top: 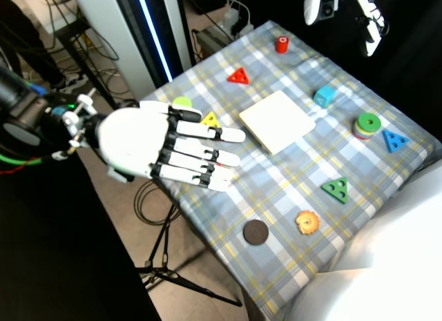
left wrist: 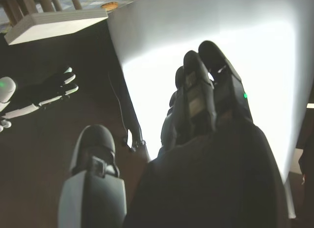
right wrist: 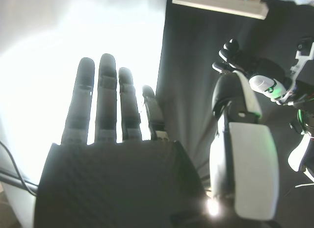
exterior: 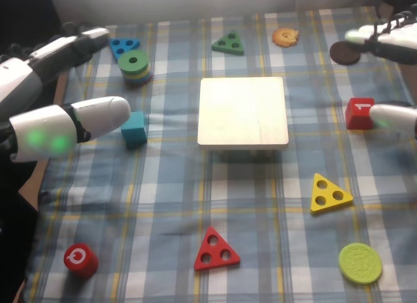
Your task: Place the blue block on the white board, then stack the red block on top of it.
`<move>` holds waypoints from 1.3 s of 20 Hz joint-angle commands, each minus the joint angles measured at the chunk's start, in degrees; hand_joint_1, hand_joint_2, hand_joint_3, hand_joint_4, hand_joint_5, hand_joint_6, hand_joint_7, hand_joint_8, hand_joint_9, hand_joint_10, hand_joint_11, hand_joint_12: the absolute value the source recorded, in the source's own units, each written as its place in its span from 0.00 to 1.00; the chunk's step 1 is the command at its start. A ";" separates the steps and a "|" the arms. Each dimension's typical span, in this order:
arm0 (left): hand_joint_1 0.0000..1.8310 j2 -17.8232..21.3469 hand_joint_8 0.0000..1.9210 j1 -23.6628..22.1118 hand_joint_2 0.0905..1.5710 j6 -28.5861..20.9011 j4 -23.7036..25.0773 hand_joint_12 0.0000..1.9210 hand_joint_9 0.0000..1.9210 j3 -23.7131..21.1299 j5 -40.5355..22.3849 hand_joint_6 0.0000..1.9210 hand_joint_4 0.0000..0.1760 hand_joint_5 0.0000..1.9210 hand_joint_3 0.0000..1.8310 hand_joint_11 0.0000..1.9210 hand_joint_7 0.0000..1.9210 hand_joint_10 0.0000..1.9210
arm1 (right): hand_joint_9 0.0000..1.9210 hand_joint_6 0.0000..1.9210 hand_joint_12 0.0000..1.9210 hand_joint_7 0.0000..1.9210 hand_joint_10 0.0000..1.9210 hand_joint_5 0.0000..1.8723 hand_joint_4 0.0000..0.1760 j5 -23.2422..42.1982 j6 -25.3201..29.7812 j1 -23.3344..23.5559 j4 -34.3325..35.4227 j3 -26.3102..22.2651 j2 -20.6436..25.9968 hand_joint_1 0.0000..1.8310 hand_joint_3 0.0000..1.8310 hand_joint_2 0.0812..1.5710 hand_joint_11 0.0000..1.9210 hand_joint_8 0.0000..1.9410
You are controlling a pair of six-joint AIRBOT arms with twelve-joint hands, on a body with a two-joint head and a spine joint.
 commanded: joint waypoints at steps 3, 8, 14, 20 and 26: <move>0.24 -0.27 0.00 -0.16 0.62 -5.30 1.47 0.14 0.07 1.50 -7.57 0.00 1.00 0.13 0.00 0.00 0.12 0.00 | 0.19 0.00 0.13 0.20 0.00 0.21 0.03 6.88 0.31 0.81 0.75 -0.08 -0.02 0.22 0.00 0.78 0.14 0.00; 0.29 -0.88 0.00 -2.69 0.61 10.09 -2.73 0.13 0.06 1.22 -3.30 0.00 1.00 0.14 0.00 0.00 0.13 0.00 | 0.20 0.00 0.10 0.20 0.00 0.21 0.01 6.87 0.44 0.98 0.18 -0.03 -0.08 0.23 0.00 0.79 0.16 0.00; 0.39 -4.76 0.00 -5.74 0.57 21.87 -9.10 0.10 0.08 4.51 2.96 0.00 1.00 0.23 0.00 0.00 0.14 0.00 | 0.20 0.00 0.06 0.22 0.00 0.22 0.00 6.87 0.90 1.03 -0.32 0.16 -0.08 0.27 0.00 0.81 0.17 0.00; 0.43 -9.13 0.00 -8.64 0.57 31.73 -14.35 0.04 0.09 7.77 6.95 0.00 1.00 0.26 0.00 0.00 0.15 0.00 | 0.21 0.00 0.06 0.22 0.00 0.22 0.01 6.87 1.09 1.17 -0.82 0.19 -0.09 0.27 0.00 0.82 0.18 0.00; 0.44 -11.56 0.00 -9.65 0.59 33.66 -17.08 0.00 0.06 10.76 9.54 0.01 1.00 0.29 0.00 0.00 0.13 0.00 | 0.21 0.00 0.06 0.22 0.00 0.21 0.01 6.87 1.28 1.12 -0.92 0.18 -0.16 0.27 0.00 0.82 0.17 0.00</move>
